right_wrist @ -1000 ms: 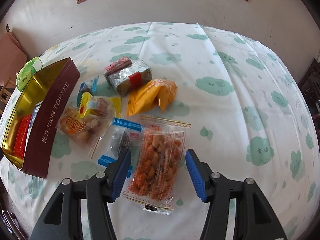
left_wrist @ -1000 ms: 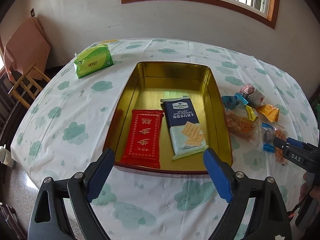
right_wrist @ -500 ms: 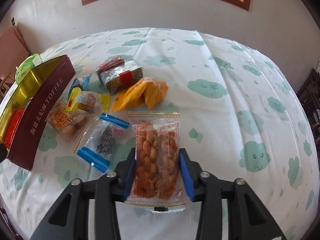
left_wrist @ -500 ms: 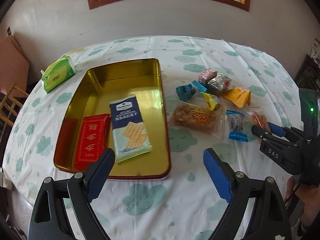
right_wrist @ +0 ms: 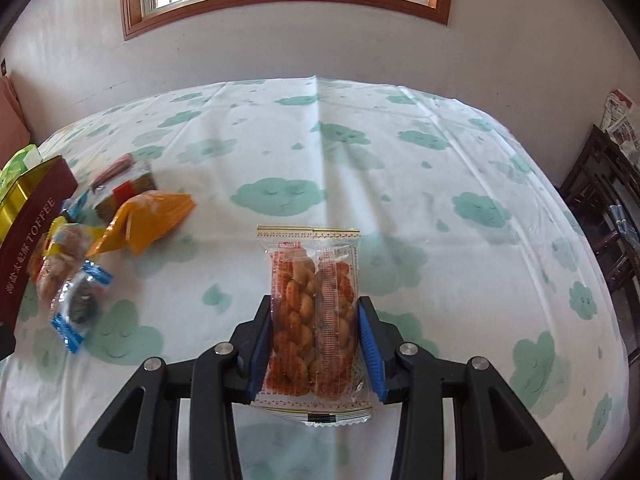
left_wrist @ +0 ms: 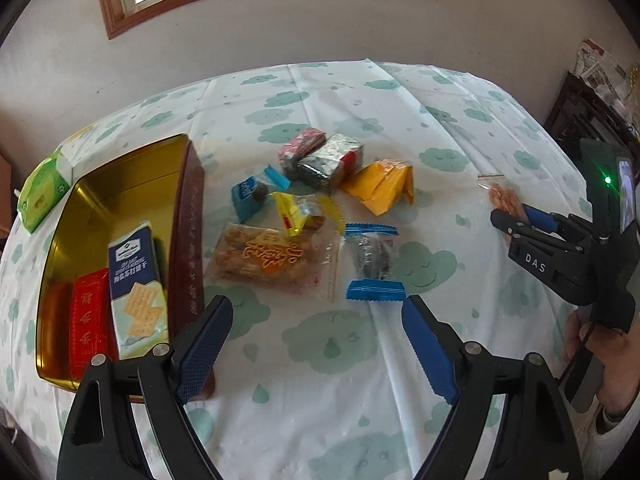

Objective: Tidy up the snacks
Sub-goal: 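Grasp the orange snack bag with the right tool while the left grasps the blue-ended candy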

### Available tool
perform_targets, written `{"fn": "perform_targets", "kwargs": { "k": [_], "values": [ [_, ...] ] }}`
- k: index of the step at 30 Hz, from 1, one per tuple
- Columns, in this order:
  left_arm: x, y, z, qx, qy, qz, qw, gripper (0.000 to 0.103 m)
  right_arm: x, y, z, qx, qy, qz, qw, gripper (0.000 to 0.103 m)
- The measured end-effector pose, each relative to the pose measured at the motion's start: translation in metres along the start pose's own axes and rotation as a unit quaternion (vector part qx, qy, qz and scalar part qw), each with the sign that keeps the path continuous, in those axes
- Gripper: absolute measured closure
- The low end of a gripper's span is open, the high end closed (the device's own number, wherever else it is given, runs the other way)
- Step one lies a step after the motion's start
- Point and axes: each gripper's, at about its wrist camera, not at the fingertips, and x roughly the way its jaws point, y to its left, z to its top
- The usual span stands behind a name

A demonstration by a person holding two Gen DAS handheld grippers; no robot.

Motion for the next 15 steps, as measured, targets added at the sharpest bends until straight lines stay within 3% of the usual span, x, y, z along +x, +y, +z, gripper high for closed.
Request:
{"fn": "perform_targets", "kwargs": {
  "k": [3, 8, 15],
  "values": [
    [0.004, -0.009, 0.003, 0.009, 0.0, -0.003, 1.0, 0.023, 0.002, -0.01, 0.0, 0.009, -0.004, 0.003, 1.0, 0.063],
    [0.023, -0.012, 0.011, -0.009, 0.023, -0.044, 0.9987, 0.046, 0.003, -0.017, 0.0, 0.02, -0.006, 0.009, 1.0, 0.063],
    [0.045, -0.018, 0.021, -0.017, 0.044, -0.057, 0.9972, 0.059, 0.003, -0.016, -0.001, 0.022, -0.007, 0.012, 1.0, 0.062]
  ]
}}
